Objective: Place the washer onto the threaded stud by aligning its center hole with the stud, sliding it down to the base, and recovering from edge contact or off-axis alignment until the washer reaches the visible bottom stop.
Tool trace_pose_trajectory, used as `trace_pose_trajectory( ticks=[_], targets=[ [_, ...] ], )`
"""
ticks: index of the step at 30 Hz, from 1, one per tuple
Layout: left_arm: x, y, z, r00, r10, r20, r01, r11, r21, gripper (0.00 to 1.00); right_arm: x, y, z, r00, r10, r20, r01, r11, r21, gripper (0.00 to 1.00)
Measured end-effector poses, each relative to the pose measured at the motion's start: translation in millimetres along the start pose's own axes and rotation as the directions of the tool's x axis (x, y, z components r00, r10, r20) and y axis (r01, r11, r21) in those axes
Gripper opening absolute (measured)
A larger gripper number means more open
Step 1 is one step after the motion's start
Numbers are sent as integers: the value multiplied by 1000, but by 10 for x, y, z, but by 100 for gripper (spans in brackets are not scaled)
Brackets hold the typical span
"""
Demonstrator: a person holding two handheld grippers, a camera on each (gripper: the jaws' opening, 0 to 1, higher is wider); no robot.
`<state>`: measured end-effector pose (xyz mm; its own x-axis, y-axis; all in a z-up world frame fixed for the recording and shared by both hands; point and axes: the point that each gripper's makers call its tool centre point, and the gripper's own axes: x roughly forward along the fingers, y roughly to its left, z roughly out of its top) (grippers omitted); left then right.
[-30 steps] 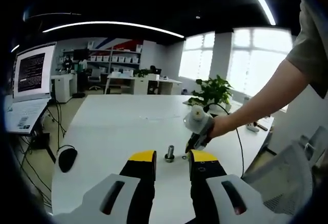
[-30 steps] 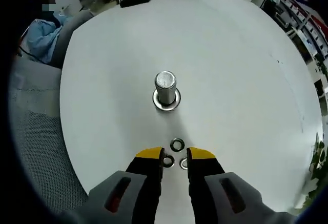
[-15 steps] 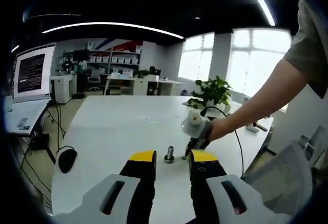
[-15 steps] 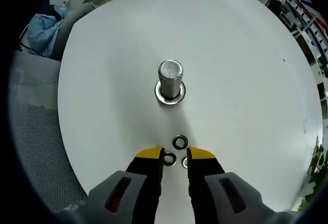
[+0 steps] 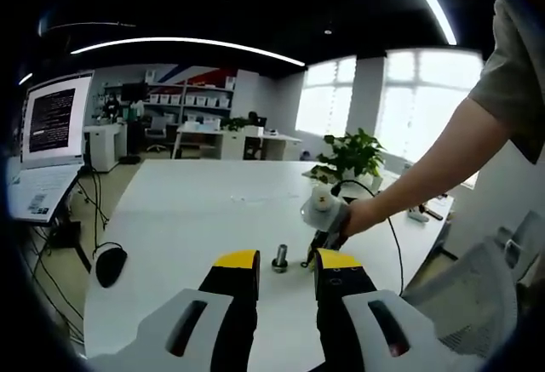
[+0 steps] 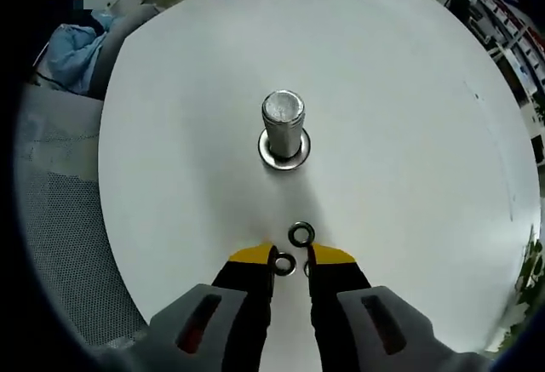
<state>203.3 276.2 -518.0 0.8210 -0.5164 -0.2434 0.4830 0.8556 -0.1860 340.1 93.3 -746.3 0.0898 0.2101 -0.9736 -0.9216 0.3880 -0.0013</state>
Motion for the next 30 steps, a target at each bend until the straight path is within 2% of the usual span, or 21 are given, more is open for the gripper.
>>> trace_pose_trajectory(
  ticks=[2,11,18,26,30],
  targets=[
    [0,7,1,1000,2,0,-2,1000,-3,23,7,-10,33,1000,-14,12,15,999,-40,19],
    [2,-4,-9,1000,-3,-3,3,1000,-6,23,21,-29,134,1000,-19,14,19,1000,-17,21],
    [3,2,-7,1000,-4,-2,4,1000,-14,23,19,-17,126,999,16,-38,-19,998,-60,20],
    [6,5,-6,1000,-4,-2,4,1000,-21,23,32,-33,134,997,4,-83,-16,991,-134,16],
    [5,16,-10,1000,-1,-3,1,1000,-23,23,27,-25,129,996,4,-91,-17,990,-137,16]
  ],
)
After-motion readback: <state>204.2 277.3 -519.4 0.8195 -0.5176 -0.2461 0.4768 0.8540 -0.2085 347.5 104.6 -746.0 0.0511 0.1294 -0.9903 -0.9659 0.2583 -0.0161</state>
